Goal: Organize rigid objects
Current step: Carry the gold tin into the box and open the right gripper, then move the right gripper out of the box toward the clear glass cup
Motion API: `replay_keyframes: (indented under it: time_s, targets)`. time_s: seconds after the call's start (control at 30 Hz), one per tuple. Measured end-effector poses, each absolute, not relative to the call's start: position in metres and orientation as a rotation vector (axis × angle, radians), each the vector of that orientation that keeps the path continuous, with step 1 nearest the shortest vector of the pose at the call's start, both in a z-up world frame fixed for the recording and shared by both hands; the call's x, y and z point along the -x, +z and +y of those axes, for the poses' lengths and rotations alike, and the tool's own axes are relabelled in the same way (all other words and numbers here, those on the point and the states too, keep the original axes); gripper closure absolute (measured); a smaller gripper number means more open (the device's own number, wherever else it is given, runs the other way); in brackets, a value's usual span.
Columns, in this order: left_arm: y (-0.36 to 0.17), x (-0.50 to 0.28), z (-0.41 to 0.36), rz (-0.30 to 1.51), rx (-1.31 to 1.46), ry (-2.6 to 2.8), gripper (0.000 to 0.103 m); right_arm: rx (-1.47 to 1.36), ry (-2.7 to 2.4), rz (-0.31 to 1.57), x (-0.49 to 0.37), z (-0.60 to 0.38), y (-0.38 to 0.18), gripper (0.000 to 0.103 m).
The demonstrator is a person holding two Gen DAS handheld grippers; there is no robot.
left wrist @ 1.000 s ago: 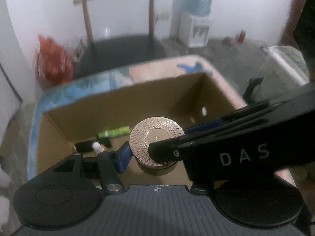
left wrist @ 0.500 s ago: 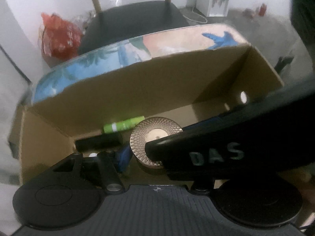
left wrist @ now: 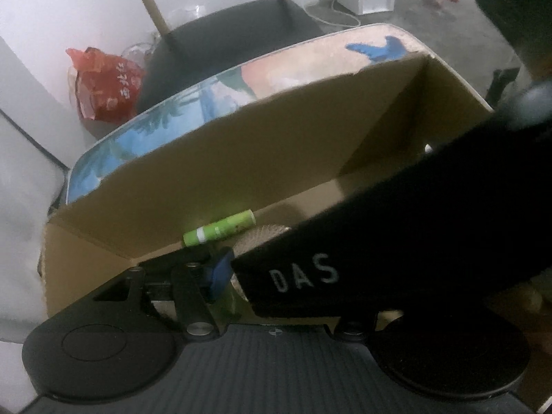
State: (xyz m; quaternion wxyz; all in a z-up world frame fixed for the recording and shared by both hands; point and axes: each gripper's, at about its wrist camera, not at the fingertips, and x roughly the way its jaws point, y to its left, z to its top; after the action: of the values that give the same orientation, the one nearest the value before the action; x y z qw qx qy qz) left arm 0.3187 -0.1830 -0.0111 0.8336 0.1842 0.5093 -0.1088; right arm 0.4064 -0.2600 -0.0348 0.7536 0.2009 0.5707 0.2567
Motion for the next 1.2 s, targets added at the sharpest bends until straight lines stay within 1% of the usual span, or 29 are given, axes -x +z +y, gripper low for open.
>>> replay_keyframes:
  time_s: [0.23,0.4,0.53,0.67,0.73,0.83,0.93,0.97,1.07,1.2]
  targets:
    - [0.009,-0.308,-0.182,1.024,-0.393,-0.238,0.046,-0.464,0.562,1.209,-0.403,-0.265,-0.023,0.057]
    - [0.041,-0.287,-0.169,0.945,-0.355,-0.248,0.045,-0.462,0.579,1.112,-0.38,-0.273,0.012,0.057]
    - [0.076,-0.256,-0.147,0.854,-0.277,-0.266,0.044,-0.449,0.598,1.005,-0.346,-0.281,0.049,0.057]
    - [0.104,-0.21,-0.125,0.731,-0.259,-0.294,0.044,-0.452,0.637,0.87,-0.294,-0.294,0.086,0.056]
    - [0.111,-0.182,-0.113,0.663,-0.262,-0.306,0.04,-0.453,0.646,0.797,-0.262,-0.303,0.102,0.056]
    - [0.111,-0.149,-0.099,0.607,-0.252,-0.327,0.038,-0.45,0.647,0.714,-0.217,-0.313,0.116,0.056]
    - [0.098,-0.122,-0.088,0.59,-0.221,-0.342,0.038,-0.442,0.64,0.673,-0.175,-0.317,0.112,0.054]
    - [0.092,-0.115,-0.085,0.586,-0.21,-0.345,0.038,-0.437,0.634,0.669,-0.165,-0.315,0.109,0.052]
    - [0.073,-0.095,-0.081,0.575,-0.202,-0.377,0.036,-0.417,0.607,0.675,-0.138,-0.304,0.089,0.039]
    - [0.039,-0.085,-0.084,0.616,-0.228,-0.436,0.031,-0.369,0.58,0.735,-0.122,-0.279,0.054,0.036]
